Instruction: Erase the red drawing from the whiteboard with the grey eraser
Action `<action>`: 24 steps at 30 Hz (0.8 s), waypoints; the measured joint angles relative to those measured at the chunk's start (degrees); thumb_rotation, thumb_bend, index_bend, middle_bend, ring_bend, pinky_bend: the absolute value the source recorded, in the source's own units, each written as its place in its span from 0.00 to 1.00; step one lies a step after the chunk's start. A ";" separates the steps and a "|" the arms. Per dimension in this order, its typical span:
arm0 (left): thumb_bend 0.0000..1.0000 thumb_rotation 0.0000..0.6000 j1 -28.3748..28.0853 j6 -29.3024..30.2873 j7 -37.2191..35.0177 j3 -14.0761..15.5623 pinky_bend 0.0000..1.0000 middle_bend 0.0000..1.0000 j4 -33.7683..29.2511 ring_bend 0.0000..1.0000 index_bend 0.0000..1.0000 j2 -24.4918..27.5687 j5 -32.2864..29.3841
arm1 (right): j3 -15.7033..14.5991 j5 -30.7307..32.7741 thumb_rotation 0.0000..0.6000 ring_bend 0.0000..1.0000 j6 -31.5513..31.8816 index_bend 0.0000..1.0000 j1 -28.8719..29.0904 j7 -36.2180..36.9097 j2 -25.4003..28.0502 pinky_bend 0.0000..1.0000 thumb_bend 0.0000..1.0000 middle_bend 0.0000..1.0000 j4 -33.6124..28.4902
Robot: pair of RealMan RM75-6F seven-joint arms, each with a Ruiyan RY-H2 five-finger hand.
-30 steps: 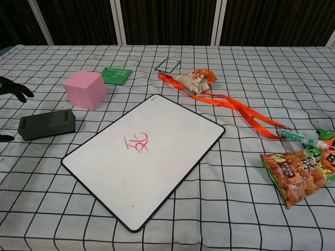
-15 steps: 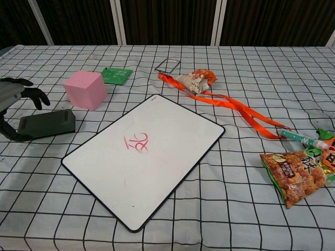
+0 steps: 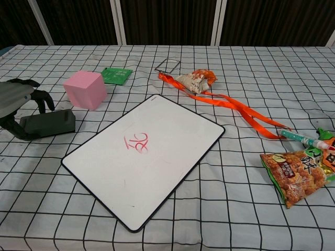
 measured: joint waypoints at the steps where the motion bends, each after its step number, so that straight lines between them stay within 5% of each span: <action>1: 0.20 1.00 -0.04 -0.07 0.03 0.04 0.00 0.39 0.08 0.00 0.34 -0.06 -0.07 | -0.02 -0.01 1.00 0.21 0.00 0.01 -0.01 -0.01 0.00 0.22 0.16 0.11 0.00; 11: 0.35 1.00 -0.82 -0.50 1.02 0.25 0.00 0.44 1.03 0.01 0.37 -0.73 -0.61 | -0.06 0.06 1.00 0.21 -0.18 0.01 0.03 0.16 0.05 0.22 0.16 0.12 -0.07; 24: 0.36 1.00 -1.14 1.31 0.69 -0.98 0.00 0.44 -6.18 0.01 0.38 2.58 0.19 | -0.13 -0.04 1.00 0.21 -0.18 0.01 0.03 0.18 0.07 0.22 0.15 0.12 -0.17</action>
